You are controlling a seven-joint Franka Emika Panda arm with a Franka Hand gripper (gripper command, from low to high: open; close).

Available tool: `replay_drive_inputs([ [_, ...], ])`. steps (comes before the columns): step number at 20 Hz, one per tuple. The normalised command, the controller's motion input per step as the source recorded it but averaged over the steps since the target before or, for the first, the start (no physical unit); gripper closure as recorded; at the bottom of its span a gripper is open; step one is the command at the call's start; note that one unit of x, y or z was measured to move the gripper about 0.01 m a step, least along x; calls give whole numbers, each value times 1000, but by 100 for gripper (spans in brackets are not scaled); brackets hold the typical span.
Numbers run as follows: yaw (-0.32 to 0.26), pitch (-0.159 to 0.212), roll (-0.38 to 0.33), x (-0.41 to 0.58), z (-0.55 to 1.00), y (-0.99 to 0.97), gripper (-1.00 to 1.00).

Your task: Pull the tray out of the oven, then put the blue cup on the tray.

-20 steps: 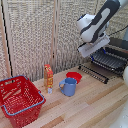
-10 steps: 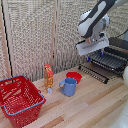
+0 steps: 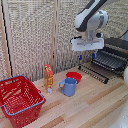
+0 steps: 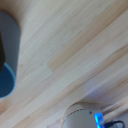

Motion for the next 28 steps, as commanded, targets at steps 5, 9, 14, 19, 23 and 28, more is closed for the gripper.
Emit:
replay_drive_inputs([
  [5,-113,4,118,16,-340,730,-100],
  [9,-100,24,131,11,-311,744,-100],
  [14,-40,36,113,0,-53,515,-100],
  [19,0,31,43,-129,192,-2,-100],
  [23,-13,4,0,-234,1,-83,-100],
  [28,0,27,7,-482,-205,23,-100],
])
